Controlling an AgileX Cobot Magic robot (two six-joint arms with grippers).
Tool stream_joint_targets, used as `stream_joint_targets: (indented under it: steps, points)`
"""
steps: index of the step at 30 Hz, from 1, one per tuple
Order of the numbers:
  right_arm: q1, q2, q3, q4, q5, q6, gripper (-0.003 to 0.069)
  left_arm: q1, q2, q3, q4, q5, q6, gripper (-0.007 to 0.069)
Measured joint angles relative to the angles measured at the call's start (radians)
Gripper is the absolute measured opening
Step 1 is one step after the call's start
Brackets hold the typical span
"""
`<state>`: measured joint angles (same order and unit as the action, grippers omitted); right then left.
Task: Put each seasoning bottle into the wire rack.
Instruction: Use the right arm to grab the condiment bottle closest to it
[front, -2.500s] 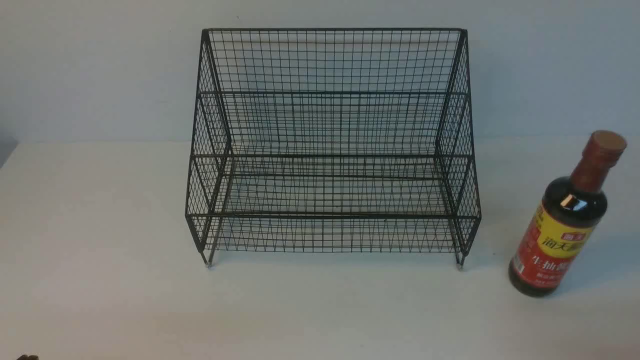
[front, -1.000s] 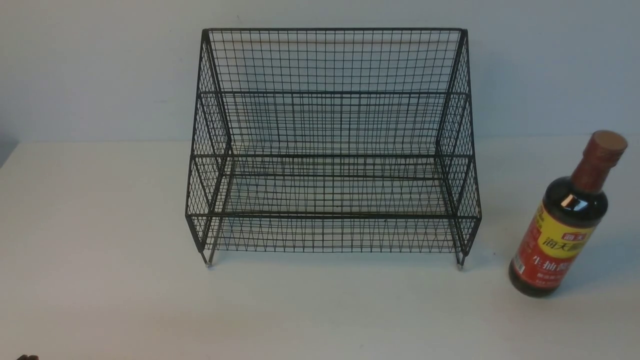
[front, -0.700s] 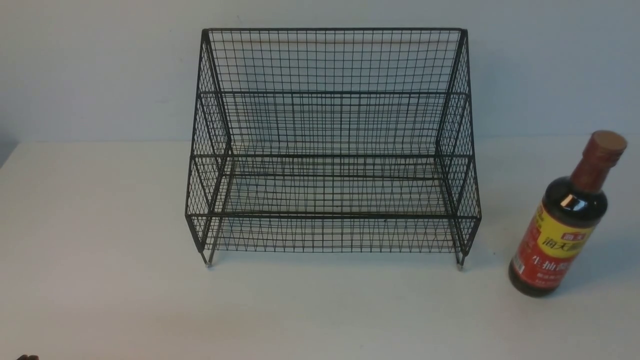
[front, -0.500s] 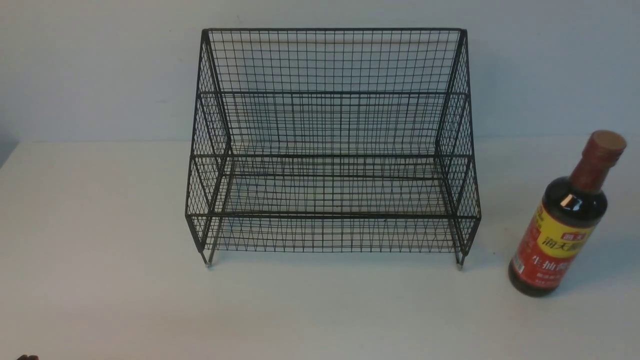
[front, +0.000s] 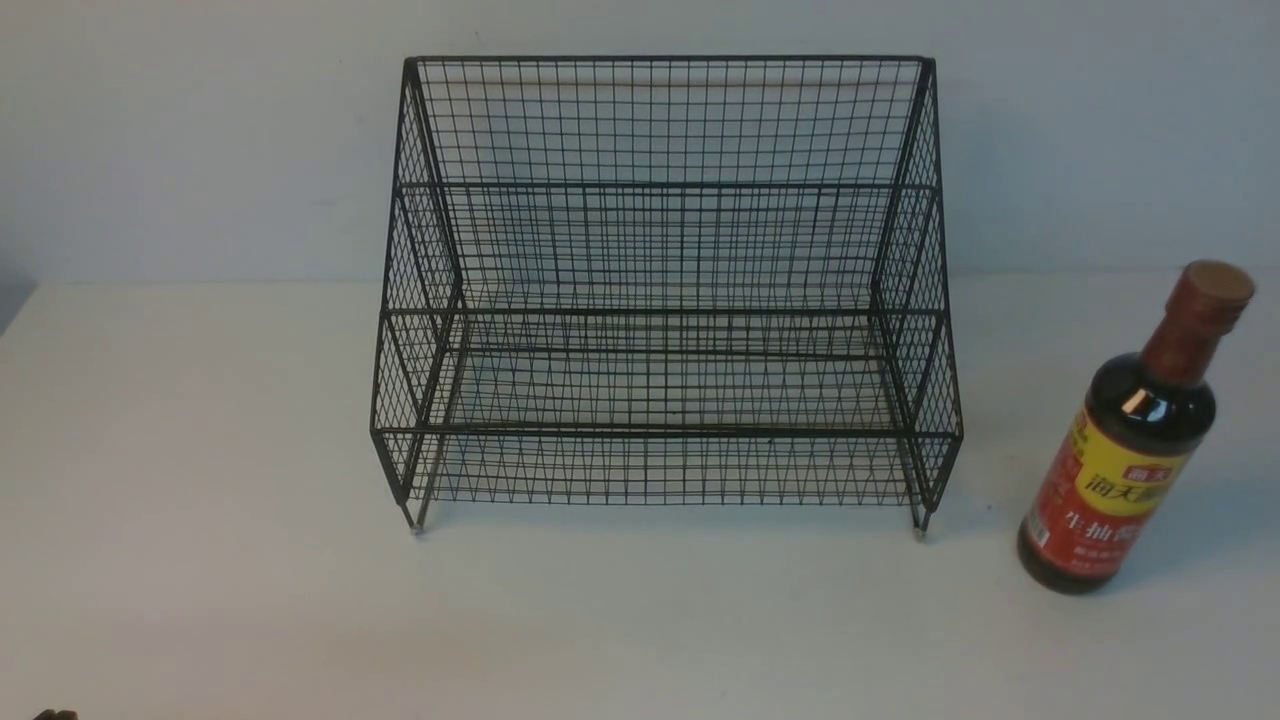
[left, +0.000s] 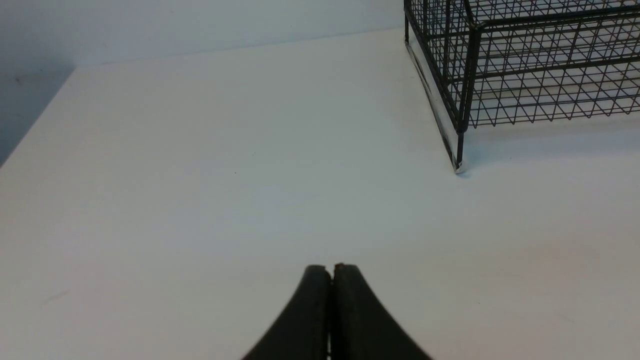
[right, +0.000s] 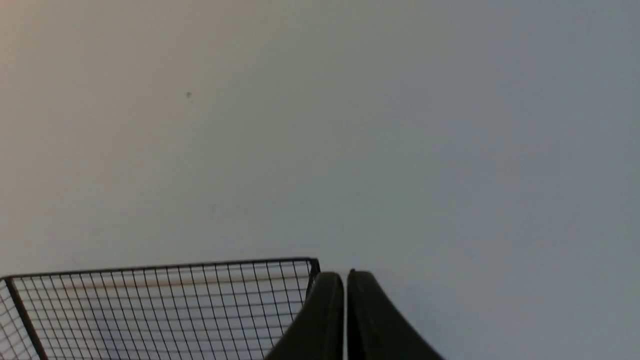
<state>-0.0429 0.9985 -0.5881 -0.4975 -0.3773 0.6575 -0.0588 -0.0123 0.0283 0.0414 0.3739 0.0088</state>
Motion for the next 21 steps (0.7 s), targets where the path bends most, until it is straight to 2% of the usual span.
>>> stream_joint_targets:
  steps: [2, 3, 4, 6, 7, 8, 10, 11, 13, 16, 21]
  points:
    - [0.0, 0.023, 0.0, -0.012, -0.005, 0.007, 0.0051, 0.0, 0.0, 0.0, 0.0, 0.0, 0.0, -0.0013]
    - [0.0, 0.049, 0.0, -0.027, -0.01, 0.021, 0.0107, 0.0, 0.0, 0.0, 0.0, 0.0, 0.0, -0.0013]
    - [0.0, 0.053, 0.0, -0.027, -0.01, 0.021, 0.0114, 0.0, 0.0, 0.0, 0.0, 0.0, 0.0, -0.0013]
    - [0.0, 0.082, 0.0, -0.041, -0.014, 0.026, 0.019, 0.0, 0.0, 0.0, 0.0, 0.0, 0.0, -0.0013]
    - [0.0, 0.104, 0.0, -0.046, -0.017, 0.028, 0.0267, 0.0, 0.0, 0.0, 0.0, 0.0, 0.0, -0.0013]
    - [0.0, 0.109, -0.001, -0.047, -0.017, 0.028, 0.0288, 0.0, 0.0, 0.0, 0.0, 0.0, 0.0, -0.0013]
    - [0.0, 0.134, -0.001, -0.048, -0.016, 0.028, 0.0408, 0.0, 0.0, 0.0, 0.0, 0.0, 0.0, -0.0013]
    - [0.0, 0.135, -0.001, -0.048, -0.016, 0.028, 0.0418, 0.0, 0.0, 0.0, 0.0, 0.0, 0.0, -0.0013]
    - [0.0, 0.15, -0.001, -0.057, 0.002, 0.029, 0.0535, 0.0, 0.0, 0.0, 0.0, 0.0, 0.0, -0.0013]
    - [0.0, 0.152, -0.001, -0.107, 0.024, 0.044, 0.061, 0.0, 0.0, 0.0, 0.0, 0.0, 0.0, -0.0013]
    - [0.0, 0.156, -0.001, -0.205, 0.061, 0.068, 0.0638, 0.0, 0.0, 0.0, 0.0, 0.0, 0.0, -0.0013]
